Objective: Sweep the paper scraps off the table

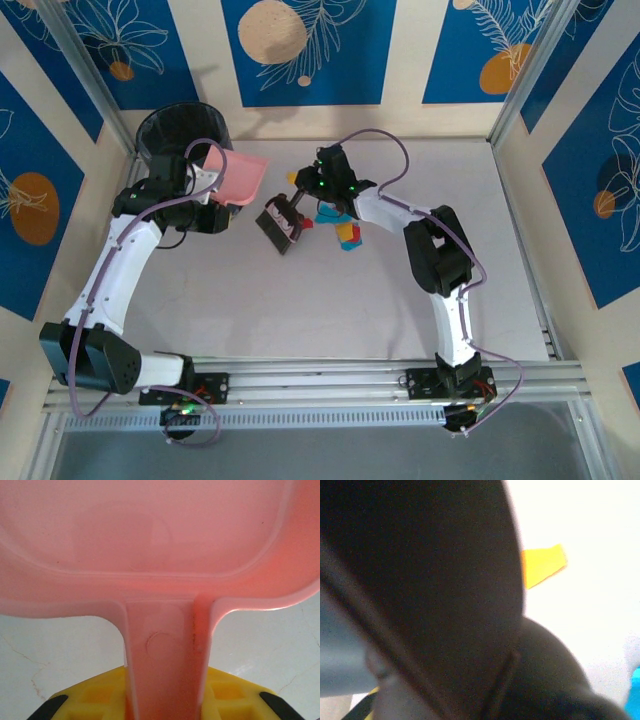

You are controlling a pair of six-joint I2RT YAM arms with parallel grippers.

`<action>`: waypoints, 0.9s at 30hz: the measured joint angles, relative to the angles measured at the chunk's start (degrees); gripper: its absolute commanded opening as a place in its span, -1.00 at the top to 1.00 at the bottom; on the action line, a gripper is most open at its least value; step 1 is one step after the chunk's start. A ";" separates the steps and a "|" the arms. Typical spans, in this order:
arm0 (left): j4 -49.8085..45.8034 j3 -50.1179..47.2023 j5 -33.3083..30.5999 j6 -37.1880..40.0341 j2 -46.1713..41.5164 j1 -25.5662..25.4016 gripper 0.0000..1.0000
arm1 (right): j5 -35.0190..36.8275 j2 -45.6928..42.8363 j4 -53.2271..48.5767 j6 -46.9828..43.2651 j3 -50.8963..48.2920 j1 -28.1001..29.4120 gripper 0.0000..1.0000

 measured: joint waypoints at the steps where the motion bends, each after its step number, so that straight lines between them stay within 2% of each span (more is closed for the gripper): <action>1: 0.00 0.00 0.00 0.00 0.00 0.00 1.00 | 0.72 -0.15 0.13 0.00 -0.50 -0.07 1.00; 7: -0.02 0.00 0.07 0.00 0.26 0.00 1.00 | 5.31 -4.63 -0.28 -0.87 -5.70 -1.36 1.00; 18: -0.04 0.00 0.26 0.00 0.76 0.00 1.00 | 17.94 -15.74 -4.46 -6.80 -13.92 -3.93 1.00; 23: -0.02 0.00 0.26 0.00 0.76 0.00 1.00 | 17.35 -17.70 -4.70 -8.46 -14.53 -4.22 1.00; 27: -0.02 0.00 0.33 0.00 0.76 0.00 1.00 | 12.04 -18.95 -2.80 -7.93 -14.80 -5.07 1.00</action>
